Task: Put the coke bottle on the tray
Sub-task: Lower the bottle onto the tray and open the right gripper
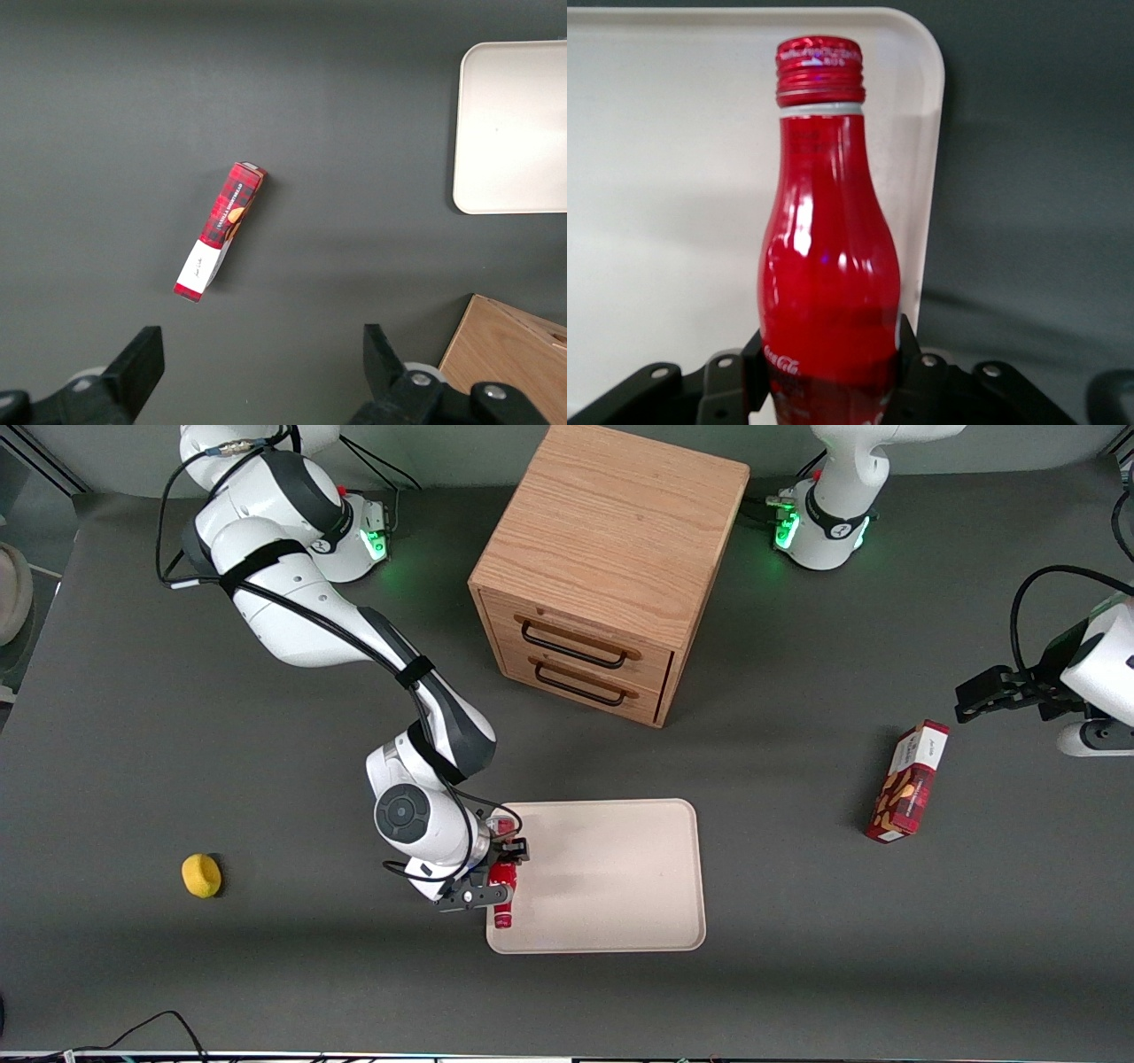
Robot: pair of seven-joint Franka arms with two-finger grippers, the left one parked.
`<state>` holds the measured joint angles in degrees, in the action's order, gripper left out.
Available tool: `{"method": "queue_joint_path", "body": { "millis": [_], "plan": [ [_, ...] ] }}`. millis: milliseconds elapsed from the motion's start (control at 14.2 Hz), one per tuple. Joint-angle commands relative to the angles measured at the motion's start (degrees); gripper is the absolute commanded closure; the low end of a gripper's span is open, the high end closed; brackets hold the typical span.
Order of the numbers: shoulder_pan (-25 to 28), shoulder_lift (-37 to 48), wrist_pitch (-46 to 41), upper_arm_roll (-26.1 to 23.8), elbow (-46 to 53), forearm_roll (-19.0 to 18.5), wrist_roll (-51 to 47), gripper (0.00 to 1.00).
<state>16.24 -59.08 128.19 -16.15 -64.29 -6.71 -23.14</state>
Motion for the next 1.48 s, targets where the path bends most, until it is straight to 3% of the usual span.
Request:
{"method": "queue_joint_path", "body": {
  "millis": [0,494,564,635,1410],
  "plan": [
    [0.54,-2.09,1.36,-0.19,2.59,0.03,0.02,1.0],
    [0.63,-2.89,2.15,-0.2,2.68,0.03,-0.51,1.0],
    [0.63,-2.8,2.24,-0.2,2.59,-0.06,-0.24,0.34],
    [0.89,-2.8,2.24,-0.11,2.5,-0.67,0.28,0.0],
    [1.86,-2.89,2.85,0.07,2.33,-0.85,0.2,0.0]
  ]
}}
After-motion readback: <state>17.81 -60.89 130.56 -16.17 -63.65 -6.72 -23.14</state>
